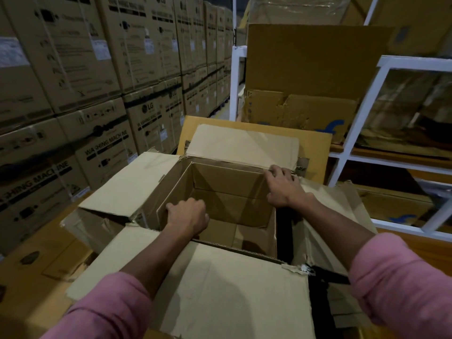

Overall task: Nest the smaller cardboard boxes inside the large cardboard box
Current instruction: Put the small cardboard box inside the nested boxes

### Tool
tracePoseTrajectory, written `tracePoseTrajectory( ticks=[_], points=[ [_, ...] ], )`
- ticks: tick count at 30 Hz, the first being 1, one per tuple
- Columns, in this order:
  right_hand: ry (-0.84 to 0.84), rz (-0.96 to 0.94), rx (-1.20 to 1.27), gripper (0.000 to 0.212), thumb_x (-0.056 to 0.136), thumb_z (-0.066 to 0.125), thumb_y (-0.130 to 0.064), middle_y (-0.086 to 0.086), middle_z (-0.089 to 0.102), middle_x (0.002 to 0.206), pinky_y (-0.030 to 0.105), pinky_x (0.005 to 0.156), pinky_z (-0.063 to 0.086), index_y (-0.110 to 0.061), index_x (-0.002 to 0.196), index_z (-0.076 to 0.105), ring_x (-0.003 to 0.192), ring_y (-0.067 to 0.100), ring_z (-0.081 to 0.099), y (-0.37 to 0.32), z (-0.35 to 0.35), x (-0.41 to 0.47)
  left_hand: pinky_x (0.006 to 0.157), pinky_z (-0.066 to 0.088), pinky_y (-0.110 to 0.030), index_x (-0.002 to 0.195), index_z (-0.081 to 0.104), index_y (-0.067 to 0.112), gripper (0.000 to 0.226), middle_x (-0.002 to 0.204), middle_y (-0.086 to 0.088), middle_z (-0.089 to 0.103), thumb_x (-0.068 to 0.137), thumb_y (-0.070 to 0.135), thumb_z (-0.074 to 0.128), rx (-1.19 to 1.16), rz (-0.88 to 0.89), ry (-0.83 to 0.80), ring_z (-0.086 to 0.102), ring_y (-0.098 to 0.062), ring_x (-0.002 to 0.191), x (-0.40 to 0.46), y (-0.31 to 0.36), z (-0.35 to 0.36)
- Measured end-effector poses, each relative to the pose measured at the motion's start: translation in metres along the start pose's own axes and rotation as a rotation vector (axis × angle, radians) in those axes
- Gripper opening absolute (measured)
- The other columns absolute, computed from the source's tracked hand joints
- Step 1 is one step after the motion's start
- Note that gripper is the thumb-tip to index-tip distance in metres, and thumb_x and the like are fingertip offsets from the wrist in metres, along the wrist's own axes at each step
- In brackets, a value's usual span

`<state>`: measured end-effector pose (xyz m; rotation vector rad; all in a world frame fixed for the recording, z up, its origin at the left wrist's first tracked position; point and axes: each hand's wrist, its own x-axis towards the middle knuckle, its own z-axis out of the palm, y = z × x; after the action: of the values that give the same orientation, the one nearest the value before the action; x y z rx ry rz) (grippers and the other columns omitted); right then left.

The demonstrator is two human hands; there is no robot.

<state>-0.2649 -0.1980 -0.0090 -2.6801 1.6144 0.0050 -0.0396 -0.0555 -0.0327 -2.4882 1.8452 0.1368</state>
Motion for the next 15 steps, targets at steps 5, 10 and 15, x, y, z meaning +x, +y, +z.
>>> tracePoseTrajectory(
  ticks=[5,10,15],
  points=[
    [-0.003,0.003,0.023,0.078,0.088,0.062,-0.018,0.01,0.015,0.166,0.061,0.118,0.023,-0.021,0.157,0.026,0.15,0.039,0.015,0.008,-0.001,-0.001,0.102,0.039,-0.055,0.119,0.058,0.016,0.032,0.117,-0.008,0.064,0.103,0.041,0.046,-0.007,0.017,0.035,0.062,-0.03,0.109,0.002,-0.001,-0.006],
    [-0.006,-0.002,0.018,0.078,0.088,0.062,-0.018,0.01,0.019,0.165,0.061,0.118,0.024,-0.022,0.157,0.026,0.15,0.038,0.015,0.013,0.0,-0.001,0.102,0.043,-0.06,0.123,0.058,0.018,0.046,0.122,-0.012,0.062,0.099,0.056,0.047,-0.053,0.023,0.003,0.061,-0.035,0.113,0.013,-0.007,-0.014],
    [0.005,-0.014,-0.002,0.076,0.09,0.06,-0.018,0.012,0.021,0.164,0.06,0.117,0.025,-0.021,0.157,0.026,0.149,0.039,0.018,0.013,0.001,-0.002,0.105,0.041,-0.065,0.138,0.052,0.021,0.087,0.129,-0.011,0.063,0.083,0.086,0.037,-0.153,0.137,-0.255,0.06,-0.031,0.117,0.02,-0.016,-0.015]
  ],
)
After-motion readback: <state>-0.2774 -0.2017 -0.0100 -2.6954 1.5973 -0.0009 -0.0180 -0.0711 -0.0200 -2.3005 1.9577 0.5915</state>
